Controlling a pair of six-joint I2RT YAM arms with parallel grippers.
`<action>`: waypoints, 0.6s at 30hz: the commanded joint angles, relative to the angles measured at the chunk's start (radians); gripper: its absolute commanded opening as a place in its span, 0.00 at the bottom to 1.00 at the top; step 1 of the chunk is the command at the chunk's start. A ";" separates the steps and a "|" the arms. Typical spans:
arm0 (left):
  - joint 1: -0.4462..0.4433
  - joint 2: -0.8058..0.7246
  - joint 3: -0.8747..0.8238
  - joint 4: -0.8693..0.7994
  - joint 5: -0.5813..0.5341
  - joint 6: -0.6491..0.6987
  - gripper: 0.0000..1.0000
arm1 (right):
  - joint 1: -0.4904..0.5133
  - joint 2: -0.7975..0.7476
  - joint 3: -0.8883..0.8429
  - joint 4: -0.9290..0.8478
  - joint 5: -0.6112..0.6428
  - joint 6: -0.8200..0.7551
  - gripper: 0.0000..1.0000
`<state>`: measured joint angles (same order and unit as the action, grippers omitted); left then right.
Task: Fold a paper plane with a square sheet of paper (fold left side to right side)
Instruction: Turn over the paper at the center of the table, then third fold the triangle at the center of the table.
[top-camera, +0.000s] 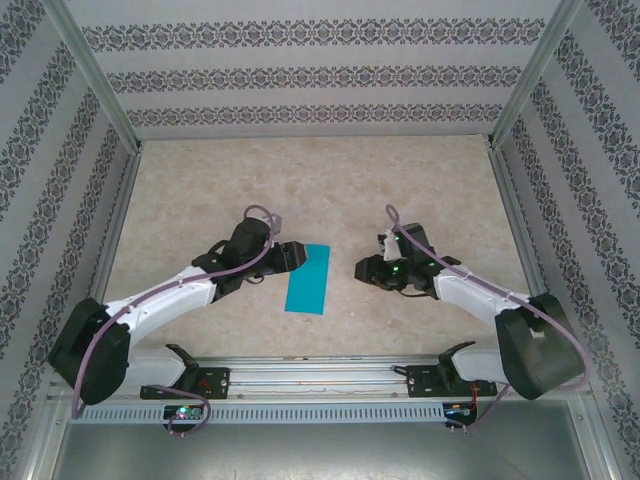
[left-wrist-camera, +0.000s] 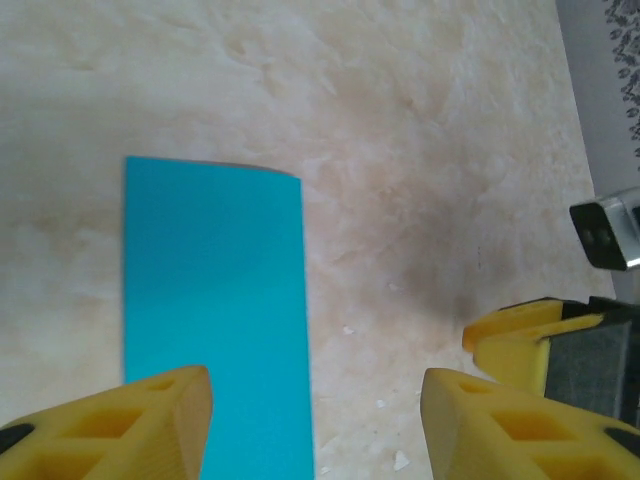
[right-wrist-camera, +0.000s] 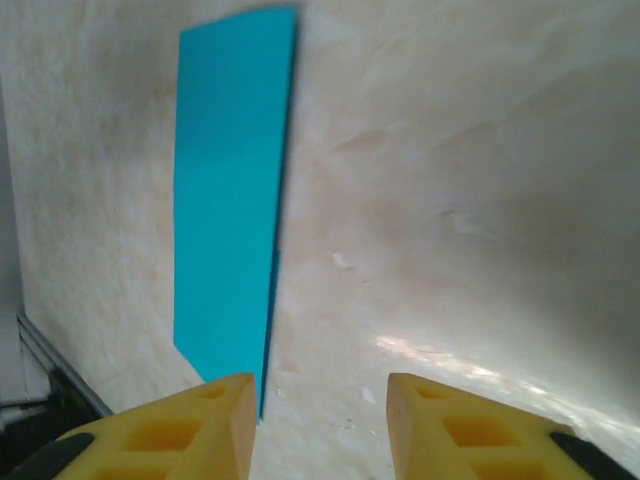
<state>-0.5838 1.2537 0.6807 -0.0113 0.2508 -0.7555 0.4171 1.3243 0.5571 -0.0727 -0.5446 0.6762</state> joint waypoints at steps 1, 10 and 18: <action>0.060 -0.059 -0.075 0.157 0.090 -0.006 0.59 | 0.066 0.071 0.025 0.168 0.025 0.104 0.29; 0.162 -0.101 -0.181 0.226 0.179 -0.058 0.59 | 0.173 0.289 0.085 0.340 0.005 0.195 0.00; 0.166 -0.091 -0.160 0.168 0.174 -0.034 0.58 | 0.203 0.379 0.123 0.376 -0.008 0.207 0.00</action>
<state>-0.4297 1.1660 0.5034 0.1505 0.4107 -0.7971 0.6071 1.6852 0.6548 0.2611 -0.5407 0.8692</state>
